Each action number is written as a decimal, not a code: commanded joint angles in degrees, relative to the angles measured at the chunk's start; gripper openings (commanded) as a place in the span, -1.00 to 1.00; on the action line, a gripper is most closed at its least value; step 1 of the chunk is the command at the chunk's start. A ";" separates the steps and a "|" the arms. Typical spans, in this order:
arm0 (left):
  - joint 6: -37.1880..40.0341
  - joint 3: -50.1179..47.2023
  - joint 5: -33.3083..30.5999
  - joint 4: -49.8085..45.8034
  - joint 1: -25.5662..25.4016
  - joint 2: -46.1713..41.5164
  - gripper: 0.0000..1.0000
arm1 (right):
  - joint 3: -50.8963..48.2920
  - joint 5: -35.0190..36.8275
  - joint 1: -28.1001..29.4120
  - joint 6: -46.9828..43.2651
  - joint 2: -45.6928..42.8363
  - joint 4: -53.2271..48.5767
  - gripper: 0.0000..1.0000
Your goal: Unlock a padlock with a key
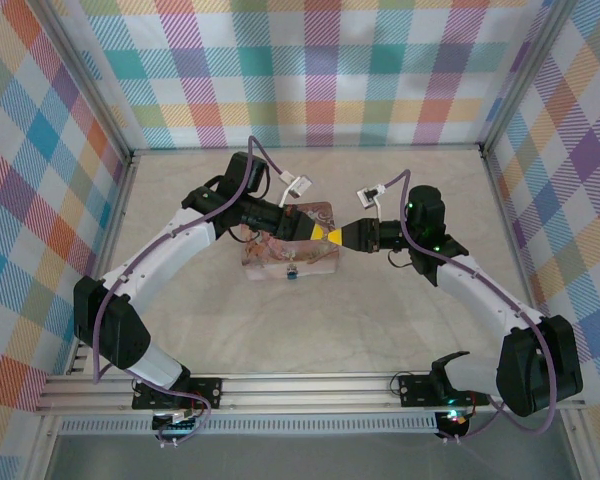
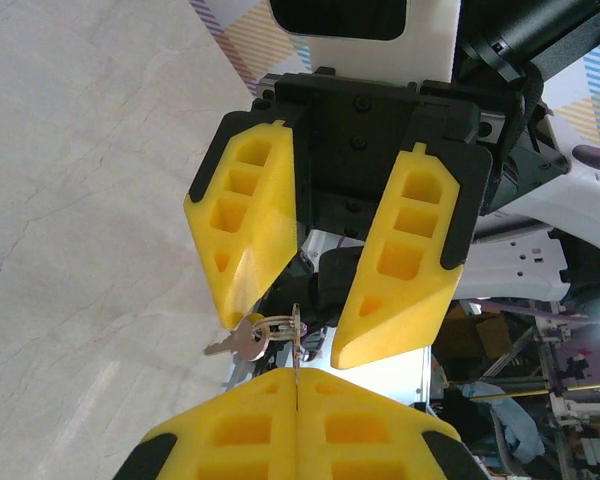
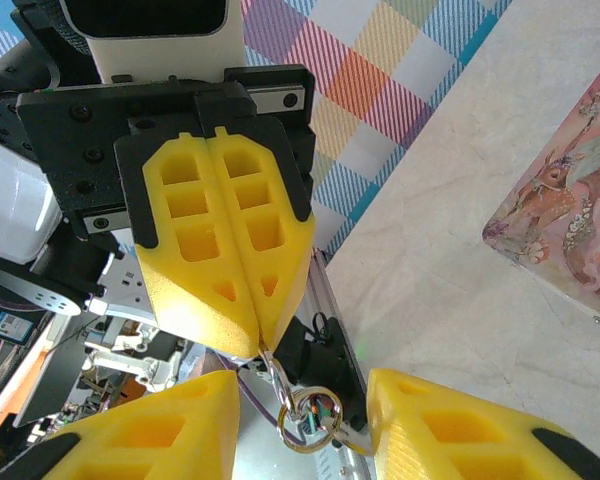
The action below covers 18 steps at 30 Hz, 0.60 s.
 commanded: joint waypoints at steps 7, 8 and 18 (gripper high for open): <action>-1.70 -1.89 1.39 3.79 0.59 -0.97 -1.00 | 2.59 -0.22 0.88 -1.31 -1.04 0.94 -0.20; -1.77 -1.95 1.52 3.79 0.59 -0.90 -1.00 | 2.73 -0.24 0.90 -1.42 -0.95 0.89 -0.23; -1.69 -1.89 1.05 3.90 0.59 -1.23 -1.00 | 3.25 0.01 1.04 -3.98 -1.21 -2.50 -0.52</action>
